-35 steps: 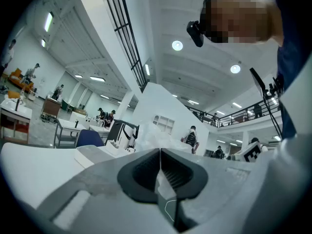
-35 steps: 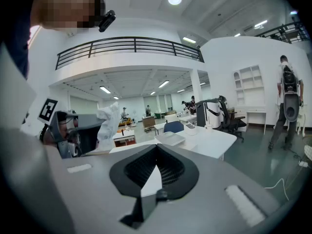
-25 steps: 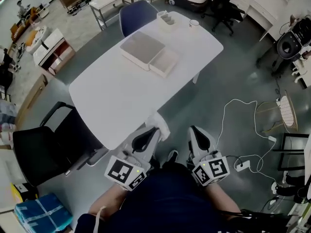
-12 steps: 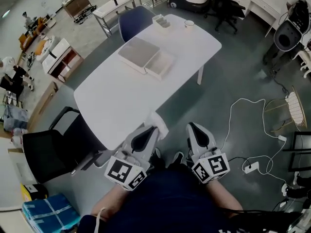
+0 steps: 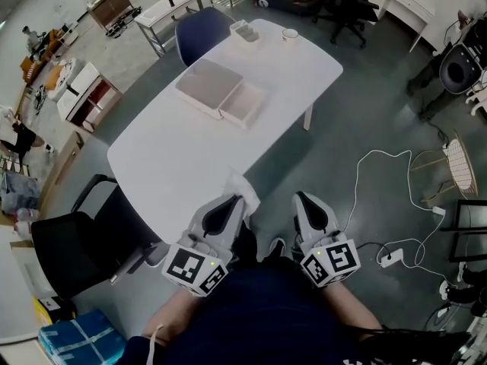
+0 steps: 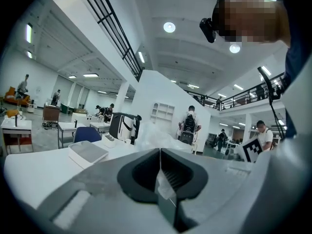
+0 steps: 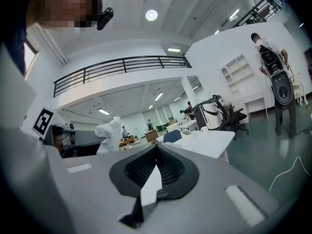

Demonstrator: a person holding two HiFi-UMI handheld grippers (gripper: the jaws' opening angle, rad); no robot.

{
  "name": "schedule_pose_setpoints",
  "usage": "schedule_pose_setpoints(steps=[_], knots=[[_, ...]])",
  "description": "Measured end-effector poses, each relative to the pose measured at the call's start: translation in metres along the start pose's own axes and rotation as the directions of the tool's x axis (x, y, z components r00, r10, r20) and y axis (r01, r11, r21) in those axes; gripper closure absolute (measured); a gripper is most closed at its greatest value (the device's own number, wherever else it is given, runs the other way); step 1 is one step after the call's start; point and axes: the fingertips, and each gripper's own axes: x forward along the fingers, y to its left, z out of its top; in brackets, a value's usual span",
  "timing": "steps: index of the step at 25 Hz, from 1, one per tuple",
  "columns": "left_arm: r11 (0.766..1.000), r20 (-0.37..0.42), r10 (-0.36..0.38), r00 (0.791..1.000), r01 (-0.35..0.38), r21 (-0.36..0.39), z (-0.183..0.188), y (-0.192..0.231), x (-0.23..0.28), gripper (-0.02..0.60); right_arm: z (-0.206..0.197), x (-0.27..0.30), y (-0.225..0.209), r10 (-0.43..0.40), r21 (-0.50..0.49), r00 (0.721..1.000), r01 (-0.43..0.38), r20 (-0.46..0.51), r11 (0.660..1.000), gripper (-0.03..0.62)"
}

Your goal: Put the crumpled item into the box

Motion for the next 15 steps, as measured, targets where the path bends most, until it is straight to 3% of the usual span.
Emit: schedule_pose_setpoints(steps=[15], knots=[[0.986, -0.012, -0.160, 0.987, 0.160, -0.054, 0.019, 0.101, 0.079, 0.572, 0.020, 0.110, -0.022, -0.141, -0.072, 0.989, 0.137, -0.047, 0.988, 0.591]])
